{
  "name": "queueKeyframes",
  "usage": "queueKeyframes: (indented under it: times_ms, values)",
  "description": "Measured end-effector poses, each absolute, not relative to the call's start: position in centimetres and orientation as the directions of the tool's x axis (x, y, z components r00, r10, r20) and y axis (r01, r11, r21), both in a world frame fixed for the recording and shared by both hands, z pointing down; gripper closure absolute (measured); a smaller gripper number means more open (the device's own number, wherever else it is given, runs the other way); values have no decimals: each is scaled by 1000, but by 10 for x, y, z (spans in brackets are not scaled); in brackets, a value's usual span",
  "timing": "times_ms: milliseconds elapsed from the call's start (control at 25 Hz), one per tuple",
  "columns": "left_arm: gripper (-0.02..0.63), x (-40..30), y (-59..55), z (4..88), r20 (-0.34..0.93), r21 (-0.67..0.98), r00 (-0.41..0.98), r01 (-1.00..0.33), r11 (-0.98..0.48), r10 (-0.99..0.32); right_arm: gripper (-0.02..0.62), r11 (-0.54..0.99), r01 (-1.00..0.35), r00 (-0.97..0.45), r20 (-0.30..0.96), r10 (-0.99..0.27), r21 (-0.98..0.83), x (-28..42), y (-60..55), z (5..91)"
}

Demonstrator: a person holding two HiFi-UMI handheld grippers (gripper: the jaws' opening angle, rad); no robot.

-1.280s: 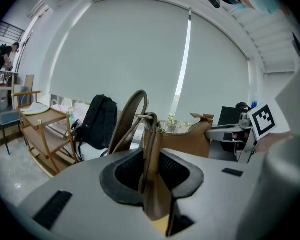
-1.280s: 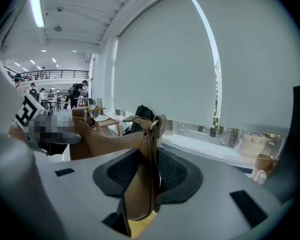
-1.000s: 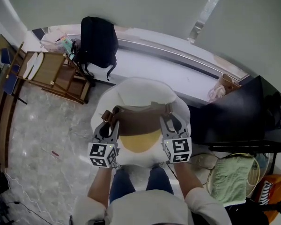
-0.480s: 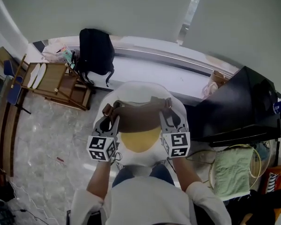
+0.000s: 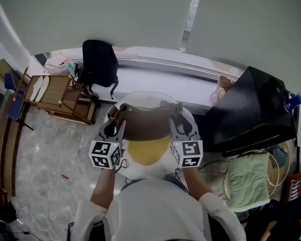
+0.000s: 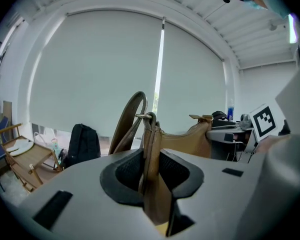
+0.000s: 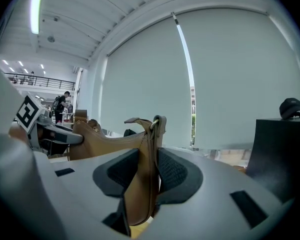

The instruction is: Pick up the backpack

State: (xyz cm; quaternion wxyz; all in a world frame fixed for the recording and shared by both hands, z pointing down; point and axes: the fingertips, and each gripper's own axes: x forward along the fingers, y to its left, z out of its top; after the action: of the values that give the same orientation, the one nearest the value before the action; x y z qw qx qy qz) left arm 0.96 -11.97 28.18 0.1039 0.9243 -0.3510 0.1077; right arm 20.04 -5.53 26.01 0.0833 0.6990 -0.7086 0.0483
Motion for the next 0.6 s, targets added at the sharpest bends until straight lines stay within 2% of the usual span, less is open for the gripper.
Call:
queueKeyframes:
  times_ms: [600]
  values:
    - [505,39,-105,251,213,95,775,-622,-777,-595,451,-56,-998,60,125,-990,33,221,-18,233]
